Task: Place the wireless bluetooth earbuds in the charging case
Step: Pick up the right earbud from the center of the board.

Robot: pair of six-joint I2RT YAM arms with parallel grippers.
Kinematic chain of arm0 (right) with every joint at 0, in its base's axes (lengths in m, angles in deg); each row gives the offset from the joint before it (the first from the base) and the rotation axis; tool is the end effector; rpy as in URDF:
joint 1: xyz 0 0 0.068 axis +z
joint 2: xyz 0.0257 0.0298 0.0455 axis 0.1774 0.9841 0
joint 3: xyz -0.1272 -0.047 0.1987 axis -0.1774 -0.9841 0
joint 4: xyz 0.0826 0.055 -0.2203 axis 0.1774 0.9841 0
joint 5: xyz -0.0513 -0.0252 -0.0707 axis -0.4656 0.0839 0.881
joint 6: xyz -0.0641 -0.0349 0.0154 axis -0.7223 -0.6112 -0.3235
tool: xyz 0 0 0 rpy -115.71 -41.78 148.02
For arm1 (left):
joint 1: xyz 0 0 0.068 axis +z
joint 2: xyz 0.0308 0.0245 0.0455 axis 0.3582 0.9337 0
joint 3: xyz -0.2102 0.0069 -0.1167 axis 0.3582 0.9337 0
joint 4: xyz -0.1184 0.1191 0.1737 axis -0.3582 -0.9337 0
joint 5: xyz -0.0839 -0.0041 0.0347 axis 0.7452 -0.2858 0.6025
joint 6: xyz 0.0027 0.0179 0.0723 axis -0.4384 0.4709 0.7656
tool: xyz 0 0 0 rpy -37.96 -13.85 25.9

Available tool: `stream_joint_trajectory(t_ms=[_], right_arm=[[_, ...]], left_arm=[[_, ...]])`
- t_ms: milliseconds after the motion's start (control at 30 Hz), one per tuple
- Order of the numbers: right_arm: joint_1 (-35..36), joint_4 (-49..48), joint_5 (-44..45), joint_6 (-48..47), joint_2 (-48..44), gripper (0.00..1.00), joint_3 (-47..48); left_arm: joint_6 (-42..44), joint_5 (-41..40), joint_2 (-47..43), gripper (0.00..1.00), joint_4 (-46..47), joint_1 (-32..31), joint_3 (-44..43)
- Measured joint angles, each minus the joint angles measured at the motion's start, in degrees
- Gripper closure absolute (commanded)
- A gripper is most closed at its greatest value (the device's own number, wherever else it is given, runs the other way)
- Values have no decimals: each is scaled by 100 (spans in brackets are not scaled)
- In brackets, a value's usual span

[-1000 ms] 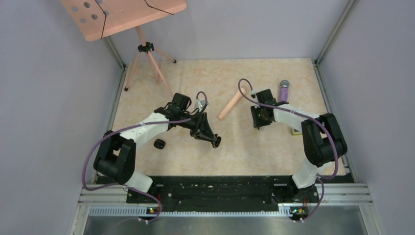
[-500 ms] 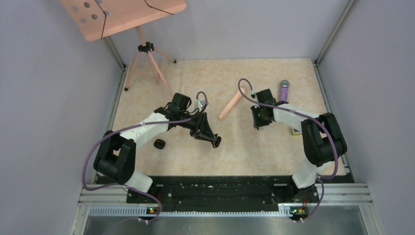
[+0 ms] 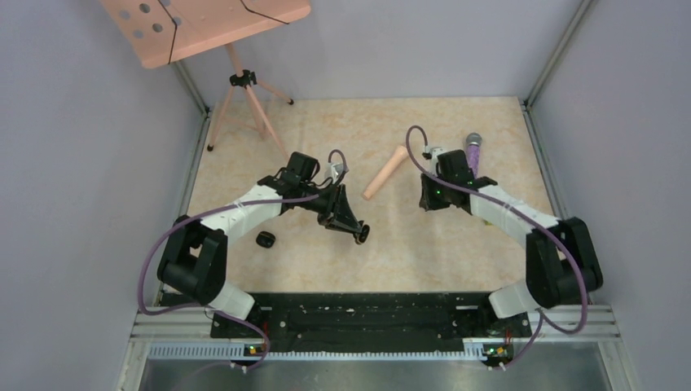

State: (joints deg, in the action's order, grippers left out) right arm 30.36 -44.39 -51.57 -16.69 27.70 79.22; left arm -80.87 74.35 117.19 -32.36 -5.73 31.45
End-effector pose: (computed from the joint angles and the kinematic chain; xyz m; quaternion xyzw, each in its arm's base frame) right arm 0.2822 0.1089 0.1498 -0.1200 0.9476 0.1074 0.2758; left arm 0.2363 -0.1784 0.1883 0.1023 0.8392 -0.5342 0.0044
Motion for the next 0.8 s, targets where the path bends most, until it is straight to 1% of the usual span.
stream_joint_trajectory(t_ms=[167, 333, 467, 600, 700, 800], right_arm=[[26, -791, -588, -4, -1399, 91, -654], [315, -1805, -1064, 7, -2992, 91, -1480], [520, -2640, -1298, 120, -4148, 91, -2094], [737, -3279, -1405, 350, -4723, 92, -2444], [935, -3738, -1451, 549, -4826, 92, -2601], [1180, -4120, -1440, 708, -4743, 92, -2699]], left_arm=[[0, 140, 245, 100, -9, -24, -391], [0, 354, 431, 100, 0, -33, -662], [-111, 538, 570, 100, 83, -33, -702], [-472, 728, 632, 100, 435, -35, -702], [-780, 861, 632, 100, 782, -35, -702], [-1102, 929, 632, 100, 1126, -35, -699]])
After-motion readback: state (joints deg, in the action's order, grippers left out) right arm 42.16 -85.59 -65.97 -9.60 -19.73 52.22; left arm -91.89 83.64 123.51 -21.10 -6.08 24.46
